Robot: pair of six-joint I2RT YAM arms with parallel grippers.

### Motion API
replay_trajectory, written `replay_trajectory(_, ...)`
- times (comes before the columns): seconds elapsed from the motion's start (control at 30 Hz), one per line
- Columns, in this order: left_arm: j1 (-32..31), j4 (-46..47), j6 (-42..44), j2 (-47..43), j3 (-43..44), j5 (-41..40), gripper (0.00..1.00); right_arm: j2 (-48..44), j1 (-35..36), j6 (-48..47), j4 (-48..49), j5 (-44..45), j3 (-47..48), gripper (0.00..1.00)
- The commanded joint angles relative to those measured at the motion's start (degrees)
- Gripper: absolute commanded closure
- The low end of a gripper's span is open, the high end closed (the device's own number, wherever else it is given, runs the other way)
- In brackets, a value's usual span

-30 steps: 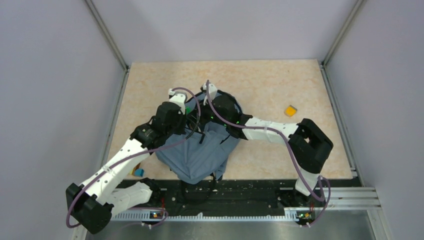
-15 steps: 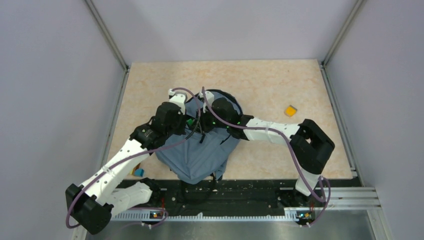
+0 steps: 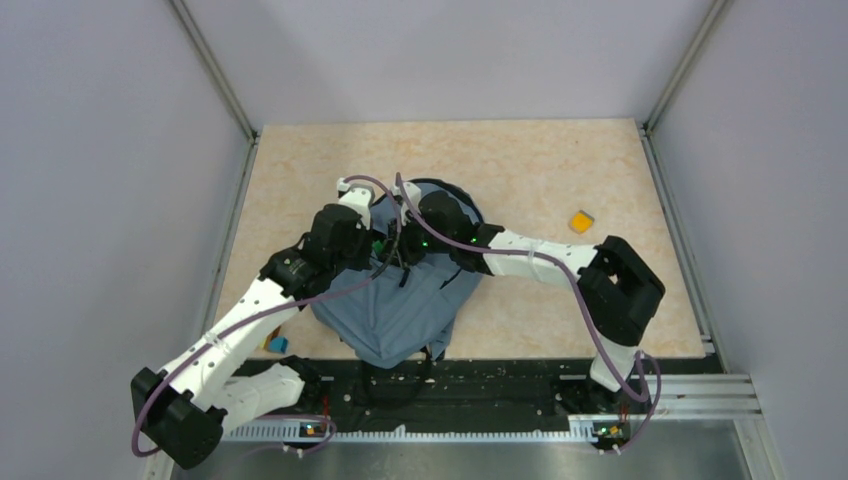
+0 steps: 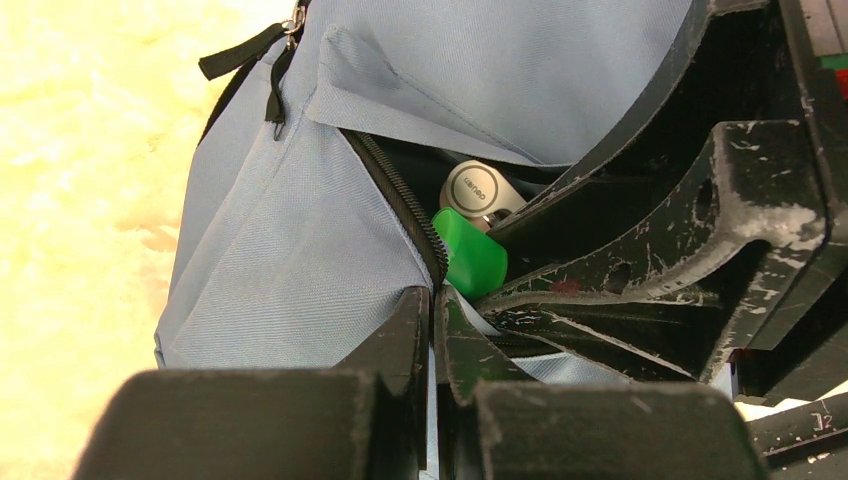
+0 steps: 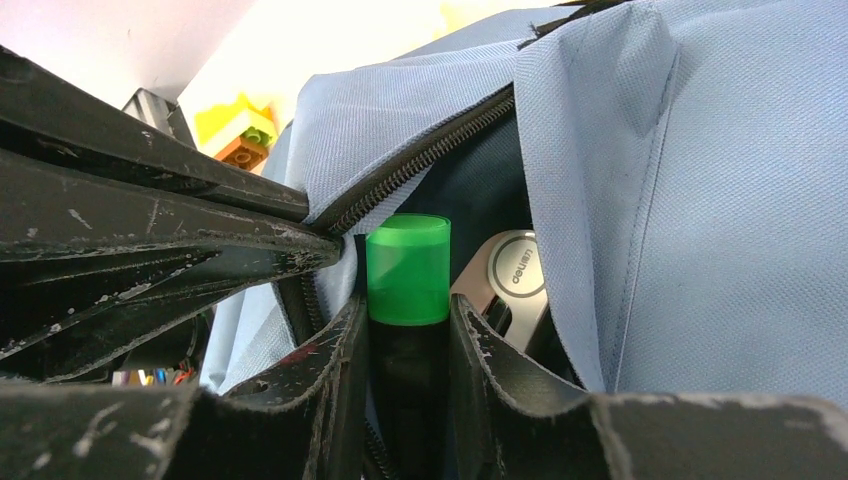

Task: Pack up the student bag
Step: Place the stationery in the student bag.

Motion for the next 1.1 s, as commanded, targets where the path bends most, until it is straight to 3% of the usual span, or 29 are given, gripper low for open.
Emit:
replay_trajectory(0.0,0.5,4.0,1.0,-1.9,0.3,-2.5,1.00,0.6,0.9,-0.9,-3.0,-1.0,2.7,0.73)
replay_trajectory(0.3,0.5,4.0,1.0,-2.1,0.3,-2.4,1.00,-1.2,0.9,-2.3,-3.3,0.7,2.9,0.50)
replay_trajectory(0.67,0.5,4.0,1.0,-2.3,0.3,-2.8,1.00,-9.5,0.9,-3.0,1.9,2.0,-3.6,0.46)
replay_trajectory(0.8,0.6,4.1,0.9,-2.5,0.2,-3.3,1.00,-18.8,0.9,-3.5,2.3,7.6,-9.8,0.41)
replay_trajectory(0.93,0.6,4.2,0.9,-2.3,0.2,-3.1,1.00,-28.5,0.6,-5.7,-2.8,19.9,-15.0,0.34)
replay_trajectory(1.07,0.5,4.2,0.9,-2.1,0.2,-2.8,1.00,-33.5,-6.7,-5.2,-9.8,24.4,-18.3,0.31)
